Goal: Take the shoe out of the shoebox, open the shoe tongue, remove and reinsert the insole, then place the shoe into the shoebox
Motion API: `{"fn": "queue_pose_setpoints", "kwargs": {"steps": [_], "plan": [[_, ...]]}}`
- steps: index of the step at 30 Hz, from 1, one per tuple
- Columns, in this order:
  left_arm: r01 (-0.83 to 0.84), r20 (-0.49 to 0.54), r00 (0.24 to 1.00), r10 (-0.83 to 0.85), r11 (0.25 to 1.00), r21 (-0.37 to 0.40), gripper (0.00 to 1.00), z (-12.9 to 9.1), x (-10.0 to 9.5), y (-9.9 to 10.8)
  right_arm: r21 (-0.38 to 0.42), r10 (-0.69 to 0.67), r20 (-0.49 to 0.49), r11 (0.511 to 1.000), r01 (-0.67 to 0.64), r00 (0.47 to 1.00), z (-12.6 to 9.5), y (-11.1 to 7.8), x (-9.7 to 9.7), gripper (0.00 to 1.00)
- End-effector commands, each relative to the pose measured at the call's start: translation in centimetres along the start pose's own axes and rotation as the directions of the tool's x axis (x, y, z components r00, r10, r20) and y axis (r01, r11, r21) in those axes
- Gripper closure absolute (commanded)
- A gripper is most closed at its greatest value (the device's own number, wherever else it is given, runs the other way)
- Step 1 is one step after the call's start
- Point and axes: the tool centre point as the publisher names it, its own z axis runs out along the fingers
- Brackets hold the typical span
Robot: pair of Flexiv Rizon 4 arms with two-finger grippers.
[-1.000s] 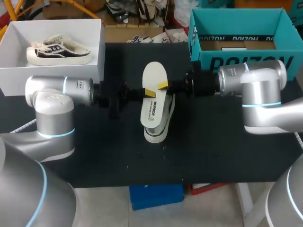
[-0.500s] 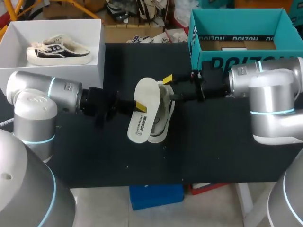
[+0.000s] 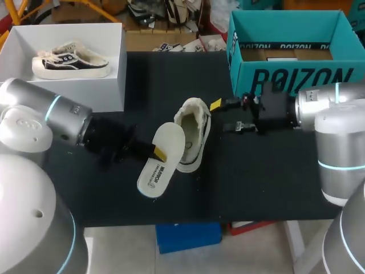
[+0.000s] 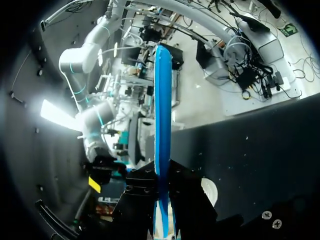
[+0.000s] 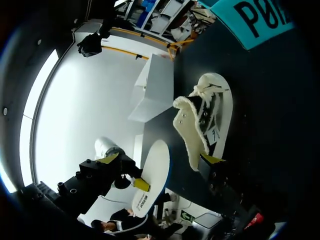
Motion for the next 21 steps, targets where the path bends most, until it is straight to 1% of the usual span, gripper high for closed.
{"fn": "queue_pose_setpoints", "kwargs": {"steps": [1, 14, 17, 21], "plan": [[0.010, -0.033, 0.999, -0.009, 1.000, 0.009, 1.00, -0.5, 0.4, -0.7, -0.065, 0.011, 0.043, 0.998, -0.008, 0.999, -2.0, -1.8, 0.4, 0.00], [0.031, -0.114, 0.993, -0.018, 0.993, 0.110, 1.00, 0.4, 1.7, -2.2, -0.133, 0.057, 0.124, 0.990, -0.040, 0.991, -5.0, -5.3, 0.4, 0.00], [0.045, -0.132, 0.991, -0.027, 0.990, 0.133, 1.00, 0.7, 1.8, -2.3, -0.140, 0.059, 0.126, 0.989, -0.041, 0.990, -5.3, -5.7, 0.4, 0.00], [0.048, -0.164, 0.986, -0.017, 0.981, 0.185, 1.00, 1.0, 2.0, -2.3, -0.140, 0.059, 0.126, 0.989, -0.041, 0.990, -5.3, -5.7, 0.4, 0.00]]}}
